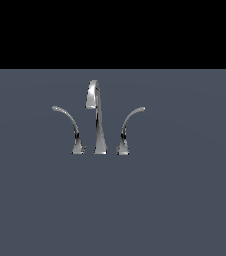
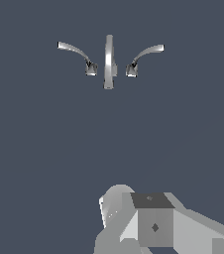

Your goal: Turn on the faucet by rotating a designated handle.

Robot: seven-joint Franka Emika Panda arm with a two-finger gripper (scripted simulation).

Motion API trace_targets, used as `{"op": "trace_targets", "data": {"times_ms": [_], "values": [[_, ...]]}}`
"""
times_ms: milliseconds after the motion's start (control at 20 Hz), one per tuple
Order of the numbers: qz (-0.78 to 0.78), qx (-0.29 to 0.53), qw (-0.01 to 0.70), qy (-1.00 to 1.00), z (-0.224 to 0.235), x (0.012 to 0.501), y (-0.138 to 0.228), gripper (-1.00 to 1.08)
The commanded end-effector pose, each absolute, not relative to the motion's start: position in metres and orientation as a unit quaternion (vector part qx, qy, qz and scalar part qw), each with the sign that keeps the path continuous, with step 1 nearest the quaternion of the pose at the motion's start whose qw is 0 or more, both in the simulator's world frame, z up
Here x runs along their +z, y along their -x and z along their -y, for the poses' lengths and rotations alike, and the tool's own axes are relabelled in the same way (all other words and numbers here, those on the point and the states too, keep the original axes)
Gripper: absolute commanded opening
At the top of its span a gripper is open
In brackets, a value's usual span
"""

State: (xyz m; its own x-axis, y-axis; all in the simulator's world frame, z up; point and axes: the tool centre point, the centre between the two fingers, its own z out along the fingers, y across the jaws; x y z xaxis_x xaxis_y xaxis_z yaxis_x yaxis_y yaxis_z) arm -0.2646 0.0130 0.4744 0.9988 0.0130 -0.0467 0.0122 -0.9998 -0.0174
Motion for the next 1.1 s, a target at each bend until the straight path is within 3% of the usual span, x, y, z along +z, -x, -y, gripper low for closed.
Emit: {"op": "trace_targets", "data": {"times_ms": [0, 1050], "values": [[0.006, 0.023, 0.009, 1.0, -0.013, 0.474, 0.265, -1.0], [-0.11, 0.021, 0.008, 0.994, -0.064, 0.431, 0.247, -1.0]]}}
